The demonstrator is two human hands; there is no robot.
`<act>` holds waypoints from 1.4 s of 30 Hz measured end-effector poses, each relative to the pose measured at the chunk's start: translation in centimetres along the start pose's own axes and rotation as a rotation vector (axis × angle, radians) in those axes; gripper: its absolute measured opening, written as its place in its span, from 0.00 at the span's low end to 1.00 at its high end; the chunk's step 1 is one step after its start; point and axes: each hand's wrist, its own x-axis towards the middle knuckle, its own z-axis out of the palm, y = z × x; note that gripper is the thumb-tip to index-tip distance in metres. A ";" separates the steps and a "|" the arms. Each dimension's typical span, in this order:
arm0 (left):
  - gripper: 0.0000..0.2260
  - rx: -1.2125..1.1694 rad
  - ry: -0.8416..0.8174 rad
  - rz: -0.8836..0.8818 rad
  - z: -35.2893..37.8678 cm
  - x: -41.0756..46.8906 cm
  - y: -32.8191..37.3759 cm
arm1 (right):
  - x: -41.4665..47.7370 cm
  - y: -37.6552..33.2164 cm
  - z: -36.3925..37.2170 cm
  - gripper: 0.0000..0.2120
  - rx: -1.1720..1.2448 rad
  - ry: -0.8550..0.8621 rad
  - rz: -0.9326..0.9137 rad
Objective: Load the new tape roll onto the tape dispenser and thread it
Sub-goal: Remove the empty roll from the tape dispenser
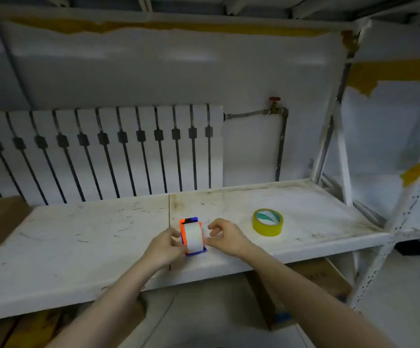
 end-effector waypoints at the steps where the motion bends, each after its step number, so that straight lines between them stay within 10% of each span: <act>1: 0.17 -0.040 0.008 -0.030 0.6 0.7 -0.1 | 0.4 0.3 0.4 0.19 0.034 -0.002 0.026; 13: 0.07 -0.601 0.120 -0.203 4.1 5.0 -0.7 | 3.3 3.2 4.3 0.07 0.240 0.037 0.044; 22: 0.12 -0.724 0.098 -0.210 2.7 4.5 -0.2 | 2.6 4.0 4.4 0.33 0.292 0.032 0.003; 42: 0.05 -0.595 -0.031 0.056 -1.1 -1.6 2.6 | -3.3 -0.6 -0.7 0.42 0.339 -0.037 -0.261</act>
